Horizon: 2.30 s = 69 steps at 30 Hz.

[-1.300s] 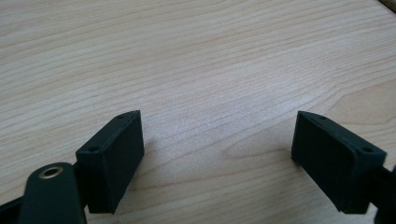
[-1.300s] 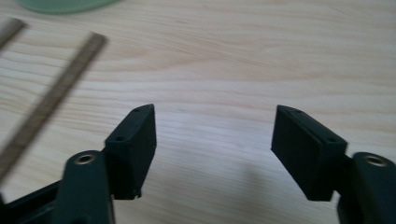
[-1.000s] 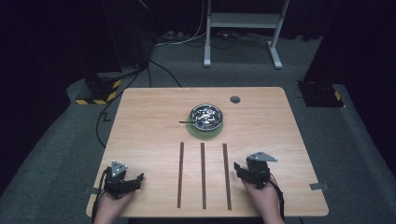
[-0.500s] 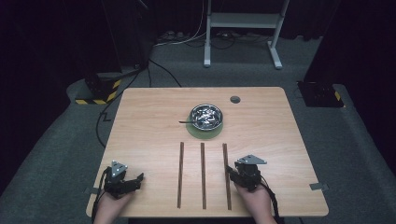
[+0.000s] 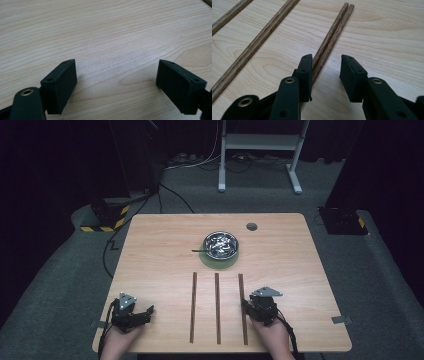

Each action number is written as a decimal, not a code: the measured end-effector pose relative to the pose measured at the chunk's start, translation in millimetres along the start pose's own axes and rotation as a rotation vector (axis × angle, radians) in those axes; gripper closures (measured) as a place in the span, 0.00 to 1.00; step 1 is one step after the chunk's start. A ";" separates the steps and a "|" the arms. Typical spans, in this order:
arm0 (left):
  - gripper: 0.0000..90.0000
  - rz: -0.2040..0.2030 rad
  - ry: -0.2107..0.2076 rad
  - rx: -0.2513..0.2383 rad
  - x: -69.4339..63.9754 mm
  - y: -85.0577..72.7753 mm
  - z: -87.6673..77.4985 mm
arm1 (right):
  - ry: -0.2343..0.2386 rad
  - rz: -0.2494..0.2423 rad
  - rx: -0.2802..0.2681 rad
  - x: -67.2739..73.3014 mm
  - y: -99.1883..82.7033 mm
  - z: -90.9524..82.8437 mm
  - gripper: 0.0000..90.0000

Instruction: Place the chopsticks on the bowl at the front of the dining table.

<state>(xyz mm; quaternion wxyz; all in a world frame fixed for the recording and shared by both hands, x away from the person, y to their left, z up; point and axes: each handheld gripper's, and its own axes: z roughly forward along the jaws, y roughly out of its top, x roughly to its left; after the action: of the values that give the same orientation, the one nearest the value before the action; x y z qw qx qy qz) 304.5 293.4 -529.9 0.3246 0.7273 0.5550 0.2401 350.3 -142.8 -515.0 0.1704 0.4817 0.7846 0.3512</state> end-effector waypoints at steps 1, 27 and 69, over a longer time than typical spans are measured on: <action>0.19 0.000 0.000 0.000 0.0 0.0 0.0 | 0.000 -0.002 -0.002 -0.3 0.0 0.1 0.69; 0.19 0.002 -0.002 0.000 0.2 0.1 0.1 | -0.018 0.005 0.020 -11.3 -1.2 -2.7 0.83; 0.19 0.004 -0.005 0.000 0.3 0.2 0.2 | -0.118 0.026 0.066 -49.9 4.2 -5.2 0.76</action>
<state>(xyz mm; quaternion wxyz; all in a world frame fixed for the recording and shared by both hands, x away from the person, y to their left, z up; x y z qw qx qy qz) 304.8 293.6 -529.9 0.3256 0.7289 0.5528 0.2389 373.7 -187.3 -511.9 0.1960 0.5170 0.7780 0.2982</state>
